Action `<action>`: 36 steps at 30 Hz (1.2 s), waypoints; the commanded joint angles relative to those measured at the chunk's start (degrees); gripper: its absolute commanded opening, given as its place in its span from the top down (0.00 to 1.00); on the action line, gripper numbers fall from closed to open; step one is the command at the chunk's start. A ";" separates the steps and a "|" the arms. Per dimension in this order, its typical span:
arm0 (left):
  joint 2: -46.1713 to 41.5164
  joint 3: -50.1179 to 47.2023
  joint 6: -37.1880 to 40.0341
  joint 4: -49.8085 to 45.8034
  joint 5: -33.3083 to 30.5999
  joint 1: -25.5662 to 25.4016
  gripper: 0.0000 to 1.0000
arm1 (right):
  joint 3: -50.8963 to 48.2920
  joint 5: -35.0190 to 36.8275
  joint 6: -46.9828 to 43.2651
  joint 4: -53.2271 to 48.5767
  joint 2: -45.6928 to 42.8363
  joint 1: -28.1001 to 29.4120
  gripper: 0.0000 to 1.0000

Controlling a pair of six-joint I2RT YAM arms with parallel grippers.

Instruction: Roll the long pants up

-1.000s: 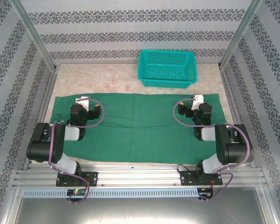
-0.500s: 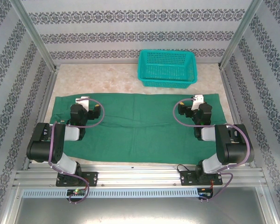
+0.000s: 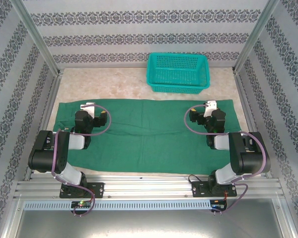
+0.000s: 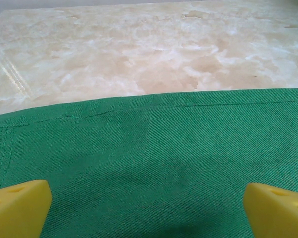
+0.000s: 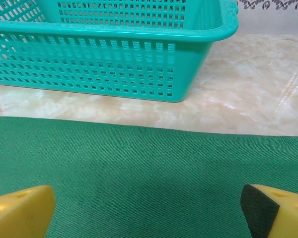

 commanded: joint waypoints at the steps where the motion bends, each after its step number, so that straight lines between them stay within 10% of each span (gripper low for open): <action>1: 0.04 1.10 -0.84 -0.30 0.60 0.74 0.00 | 0.97 -1.15 0.96 1.02 -0.61 -0.31 0.02; 13: -1.46 1.60 -1.03 -1.41 -0.52 0.63 0.00 | 11.37 9.39 1.88 -23.33 -7.11 1.98 0.02; 17: -6.66 16.26 -3.08 -31.95 -12.64 0.94 0.00 | 15.76 5.23 4.07 -32.31 -8.05 1.33 0.02; 24: -7.26 21.31 -13.39 -37.28 3.65 5.34 0.00 | 25.16 -9.30 5.39 -44.29 -7.95 0.22 0.02; 28: -2.53 29.46 -23.56 -45.90 2.02 5.40 0.00 | 32.13 -15.94 13.71 -51.83 -4.49 -1.97 0.02; 36: 4.36 37.33 -24.23 -50.31 16.97 7.04 0.00 | 32.23 -31.32 39.29 -40.37 4.80 -12.42 0.02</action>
